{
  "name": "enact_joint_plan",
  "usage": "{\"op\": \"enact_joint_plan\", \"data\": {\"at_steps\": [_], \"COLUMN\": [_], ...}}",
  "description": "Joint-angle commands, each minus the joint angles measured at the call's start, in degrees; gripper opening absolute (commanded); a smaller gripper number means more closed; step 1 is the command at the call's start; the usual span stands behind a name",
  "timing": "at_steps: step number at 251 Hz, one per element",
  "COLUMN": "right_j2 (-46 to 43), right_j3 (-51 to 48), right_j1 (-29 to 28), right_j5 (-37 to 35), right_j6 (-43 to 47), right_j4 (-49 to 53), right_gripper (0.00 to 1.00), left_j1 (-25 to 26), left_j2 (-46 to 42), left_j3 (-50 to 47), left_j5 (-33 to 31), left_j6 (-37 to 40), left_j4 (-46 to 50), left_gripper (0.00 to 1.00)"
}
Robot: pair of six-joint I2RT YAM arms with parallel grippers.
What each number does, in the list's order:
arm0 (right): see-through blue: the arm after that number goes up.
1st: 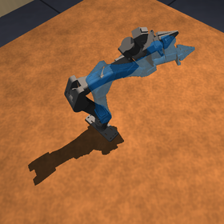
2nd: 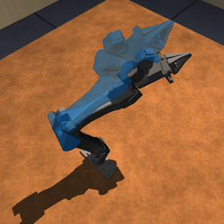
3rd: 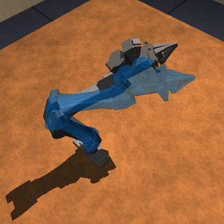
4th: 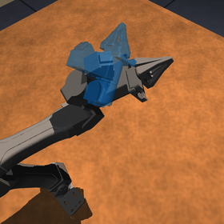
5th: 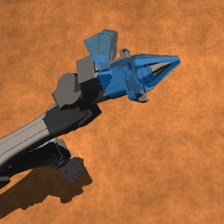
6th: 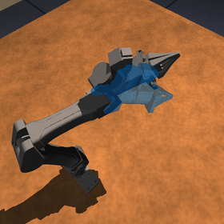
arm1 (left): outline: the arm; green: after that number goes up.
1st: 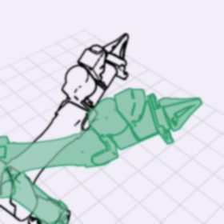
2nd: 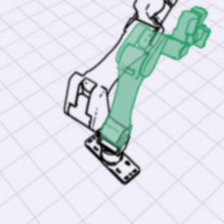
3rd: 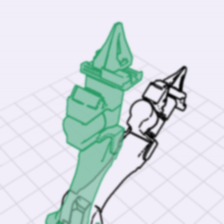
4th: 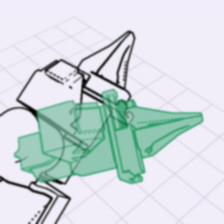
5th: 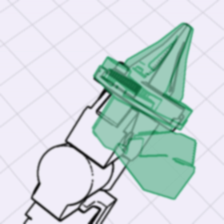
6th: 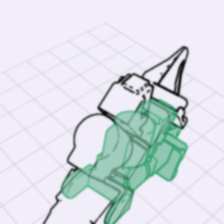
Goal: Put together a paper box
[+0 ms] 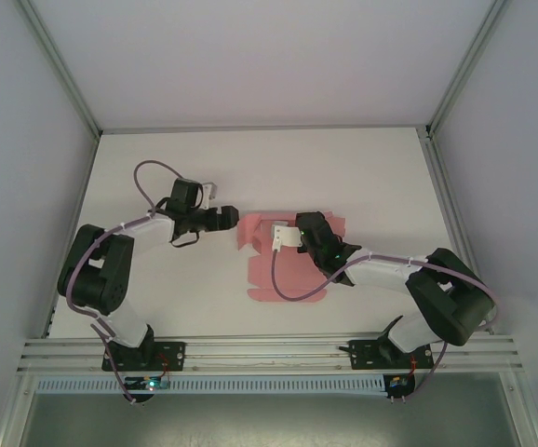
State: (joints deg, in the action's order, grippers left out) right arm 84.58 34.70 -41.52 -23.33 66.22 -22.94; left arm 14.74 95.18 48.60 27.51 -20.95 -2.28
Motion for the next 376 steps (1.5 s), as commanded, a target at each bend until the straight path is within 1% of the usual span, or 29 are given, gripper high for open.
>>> {"op": "enact_joint_plan", "data": {"at_steps": [1, 27, 45, 97, 153, 193, 237, 266, 289, 304, 340, 376], "right_j2": [-0.47, -0.86, -1.42, -3.17, -3.92, -4.17, -4.52, -4.8, -5.05, -5.04, -4.6, -4.43], "right_j3": [-0.22, 0.05, 0.01, 0.52, 0.35, 0.24, 0.06, 0.13, 0.24, 0.18, 0.34, 0.22], "right_j1": [-0.49, -0.49, -0.45, -0.49, -0.54, -0.62, -0.89, -1.09, -1.34, -1.59, -2.16, -2.75], "right_j5": [-0.63, -0.66, -0.41, 0.98, 1.69, 1.97, 1.8, 1.54, 1.49, 1.32, 0.43, 0.47], "right_j6": [-1.42, -2.07, -2.25, -3.19, -4.13, -4.78, -5.06, -4.88, -4.85, -4.74, -4.87, -5.38], "right_j4": [2.6, 3.76, 3.9, 6.45, 8.03, 8.98, 9.77, 9.67, 9.76, 9.94, 10.63, 10.81], "right_gripper": [0.0, 0.0, 0.0, 0.0, 0.0, 0.0, 0.0, 0.0, 0.0, 0.0, 0.0, 0.0], "left_j1": [2.03, 2.72, 3.48, 6.58, 8.04, 10.13, 11.97, 12.89, 14.01, 14.83, 16.16, 17.66], "left_j2": [-1.91, -1.62, -1.18, -0.78, -0.41, 0.53, 0.47, 1.11, 2.28, 2.75, 3.22, 4.33], "left_j3": [-2.98, -4.95, -4.9, -4.52, -2.99, -1.44, -0.74, -0.49, 0.55, 0.47, -0.26, -0.11], "left_j5": [8.57, 12.9, 14.81, 14.09, 12.69, 10.43, 10.22, 6.86, 1.24, -2.27, -3.18, -8.89], "left_j6": [5.69, 6.64, 8.14, 10.98, 12.24, 13.53, 14.42, 14.73, 14.02, 13.1, 11.79, 10.95], "left_j4": [-6.28, -9.15, -8.43, -8.68, -9.39, -8.92, -8.53, -7.85, -6.51, -7.67, -10.37, -11.91], "left_gripper": [0.89, 0.84, 0.8, 0.74, 0.73, 0.72, 0.7, 0.71, 0.72, 0.72, 0.74, 0.71]}}
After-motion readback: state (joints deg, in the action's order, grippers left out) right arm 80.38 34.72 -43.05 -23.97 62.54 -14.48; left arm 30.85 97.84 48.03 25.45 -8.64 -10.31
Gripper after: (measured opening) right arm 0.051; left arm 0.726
